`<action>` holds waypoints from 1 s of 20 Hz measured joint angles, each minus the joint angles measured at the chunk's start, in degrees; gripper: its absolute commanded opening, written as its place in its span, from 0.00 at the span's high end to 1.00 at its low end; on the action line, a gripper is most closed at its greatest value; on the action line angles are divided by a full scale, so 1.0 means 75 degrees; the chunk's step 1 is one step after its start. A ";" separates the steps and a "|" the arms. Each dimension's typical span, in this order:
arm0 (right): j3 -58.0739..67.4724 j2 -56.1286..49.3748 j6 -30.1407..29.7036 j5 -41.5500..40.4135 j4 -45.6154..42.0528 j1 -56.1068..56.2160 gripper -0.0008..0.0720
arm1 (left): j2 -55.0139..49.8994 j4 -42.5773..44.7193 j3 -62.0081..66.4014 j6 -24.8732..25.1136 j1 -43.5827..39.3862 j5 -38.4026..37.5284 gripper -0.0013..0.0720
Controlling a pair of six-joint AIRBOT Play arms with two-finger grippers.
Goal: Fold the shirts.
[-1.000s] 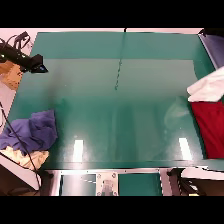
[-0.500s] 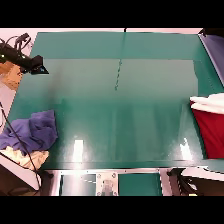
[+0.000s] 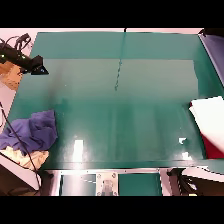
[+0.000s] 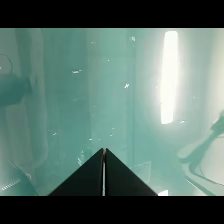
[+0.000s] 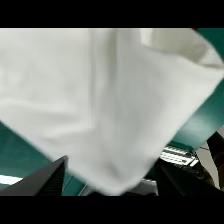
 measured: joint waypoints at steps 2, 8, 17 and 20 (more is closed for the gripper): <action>-0.0437 -0.0023 0.0044 -0.0070 -0.0192 -0.0009 0.14 | 0.0000 -0.0052 0.0000 0.0000 0.0000 -0.0006 0.95; 0.0224 -0.0085 0.0137 -0.0385 0.0058 0.0455 0.97 | 0.0017 -0.0924 0.0000 -0.0023 -0.0017 -0.0035 0.95; 0.0382 0.0297 -0.0178 -0.2148 0.1912 0.3888 0.97 | 0.1384 -0.0892 -0.1055 -0.0501 -0.0609 -0.0737 0.95; -0.0857 0.0737 -0.0373 -0.2818 0.2136 0.5391 0.97 | 0.2623 -0.0294 -0.2600 -0.0752 -0.1043 -0.0766 0.95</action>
